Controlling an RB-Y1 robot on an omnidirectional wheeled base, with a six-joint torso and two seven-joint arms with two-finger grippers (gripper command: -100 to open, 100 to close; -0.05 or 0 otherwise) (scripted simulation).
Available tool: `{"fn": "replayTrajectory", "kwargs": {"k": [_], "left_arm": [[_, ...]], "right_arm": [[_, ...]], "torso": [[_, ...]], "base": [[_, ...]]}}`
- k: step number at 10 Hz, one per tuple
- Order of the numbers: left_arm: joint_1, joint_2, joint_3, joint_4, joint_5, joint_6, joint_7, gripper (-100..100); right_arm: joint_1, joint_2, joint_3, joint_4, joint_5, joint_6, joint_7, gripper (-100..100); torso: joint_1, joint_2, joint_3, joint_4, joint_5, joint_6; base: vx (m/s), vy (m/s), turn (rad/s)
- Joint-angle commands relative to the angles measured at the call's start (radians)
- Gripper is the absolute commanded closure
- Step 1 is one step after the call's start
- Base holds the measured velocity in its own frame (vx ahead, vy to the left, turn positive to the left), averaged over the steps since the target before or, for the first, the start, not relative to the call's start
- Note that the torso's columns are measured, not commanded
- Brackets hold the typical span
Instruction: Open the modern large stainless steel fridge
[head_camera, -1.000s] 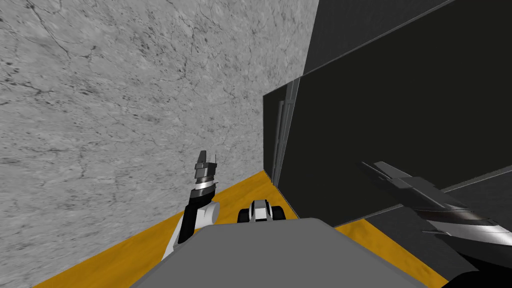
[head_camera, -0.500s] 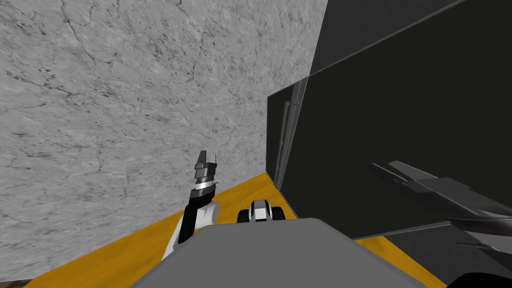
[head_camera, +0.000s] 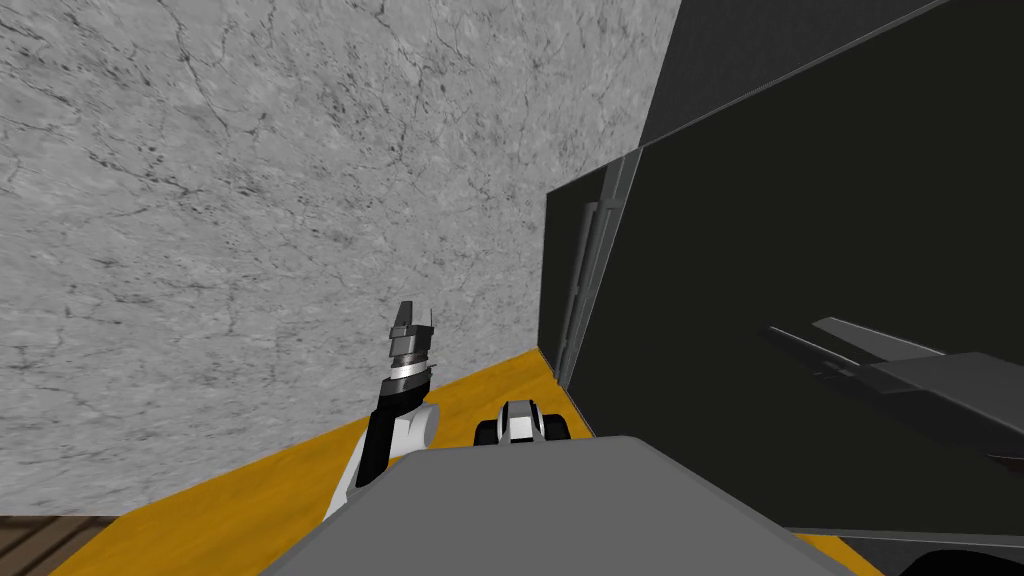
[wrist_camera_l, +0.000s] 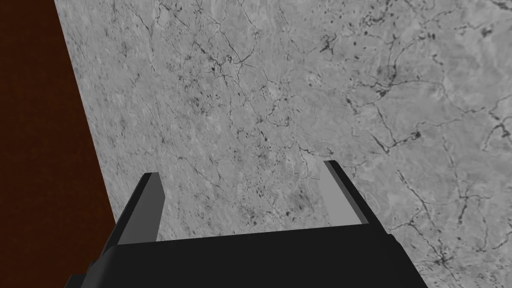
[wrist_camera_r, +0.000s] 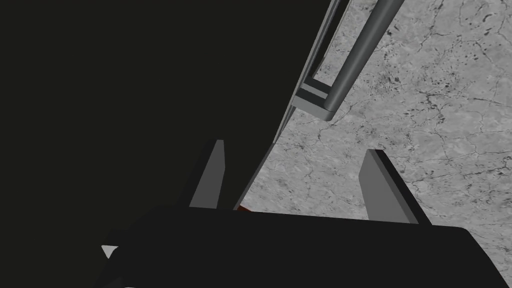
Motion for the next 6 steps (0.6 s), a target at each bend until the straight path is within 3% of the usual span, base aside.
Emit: {"fn": "replayTrajectory", "kwargs": {"k": [1,2,4,5,6], "left_arm": [[0.0,0.0,0.0,0.0,0.0,0.0,0.0,0],[0.0,0.0,0.0,0.0,0.0,0.0,0.0,0],[0.0,0.0,0.0,0.0,0.0,0.0,0.0,0],[0.0,0.0,0.0,0.0,0.0,0.0,0.0,0],[0.0,0.0,0.0,0.0,0.0,0.0,0.0,0]], "right_arm": [[0.005,-0.014,-0.057,0.0,0.009,0.004,0.011,-100],[0.036,-0.028,-0.086,-0.002,0.026,-0.002,0.024,-100],[0.036,-0.028,-0.116,-0.002,0.026,-0.002,0.024,-100],[0.066,-0.042,-0.144,-0.002,0.043,-0.006,0.038,-100],[0.066,-0.042,-0.167,-0.002,0.043,-0.006,0.038,-100]], "torso": [[-0.002,-0.001,-0.002,0.0,0.001,-0.001],[-0.002,0.001,-0.002,0.0,0.002,0.0],[-0.004,-0.004,-0.005,-0.002,0.001,-0.002],[-0.005,-0.002,-0.005,-0.001,0.002,-0.002],[-0.007,-0.006,-0.007,-0.002,0.0,-0.003]], "base": [[0.023,0.012,0.015],[0.059,0.012,0.186],[0.032,0.013,0.062],[0.077,-0.012,0.168],[0.071,0.001,0.082]]}}
